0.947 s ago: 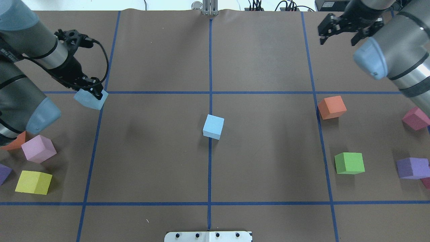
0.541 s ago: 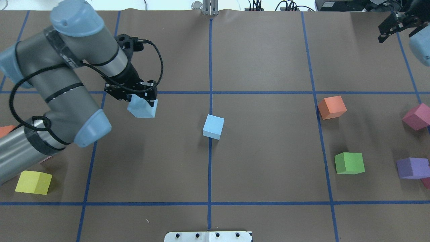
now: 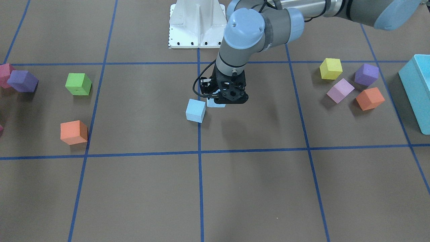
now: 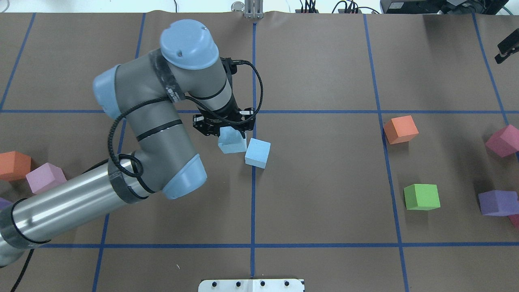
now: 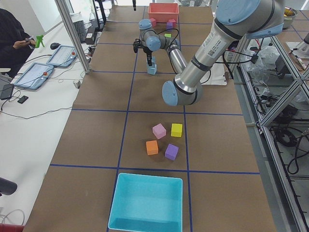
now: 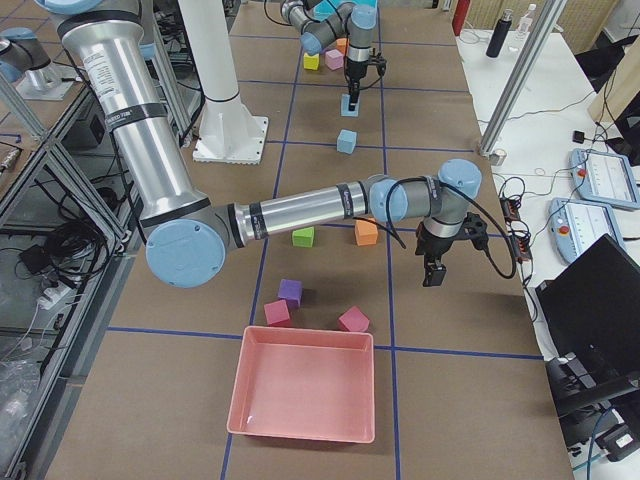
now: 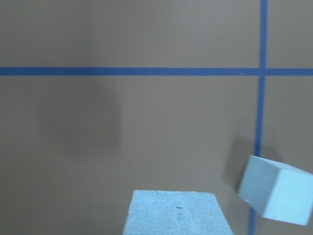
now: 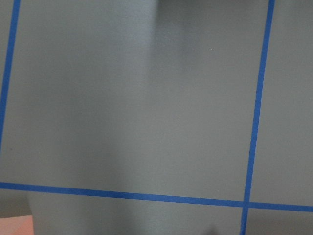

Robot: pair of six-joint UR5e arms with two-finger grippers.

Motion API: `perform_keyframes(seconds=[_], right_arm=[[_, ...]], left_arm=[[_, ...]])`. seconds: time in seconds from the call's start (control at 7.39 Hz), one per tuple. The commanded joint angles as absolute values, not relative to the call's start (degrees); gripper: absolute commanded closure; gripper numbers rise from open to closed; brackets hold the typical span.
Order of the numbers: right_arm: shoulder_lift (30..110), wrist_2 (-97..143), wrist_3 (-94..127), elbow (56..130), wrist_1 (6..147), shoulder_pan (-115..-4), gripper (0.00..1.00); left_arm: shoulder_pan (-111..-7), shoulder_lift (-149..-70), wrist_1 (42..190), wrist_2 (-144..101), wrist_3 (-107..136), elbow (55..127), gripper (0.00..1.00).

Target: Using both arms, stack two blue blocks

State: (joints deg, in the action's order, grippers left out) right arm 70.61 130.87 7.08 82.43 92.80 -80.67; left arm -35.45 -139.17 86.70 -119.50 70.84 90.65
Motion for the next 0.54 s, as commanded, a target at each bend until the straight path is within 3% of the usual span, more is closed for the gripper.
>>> perform_keyframes(seconds=[0.0, 0.41], right_arm=[[72.7, 133.5, 6.0, 79.5, 87.6, -81.6, 0.00], [73.5, 133.5, 6.0, 79.7, 87.5, -81.6, 0.00]], left_arm=[[-33.3, -145.3, 86.7, -116.5, 73.4, 83.5, 0.51], [-33.1, -145.7, 86.8, -115.7, 73.3, 81.8, 0.51]])
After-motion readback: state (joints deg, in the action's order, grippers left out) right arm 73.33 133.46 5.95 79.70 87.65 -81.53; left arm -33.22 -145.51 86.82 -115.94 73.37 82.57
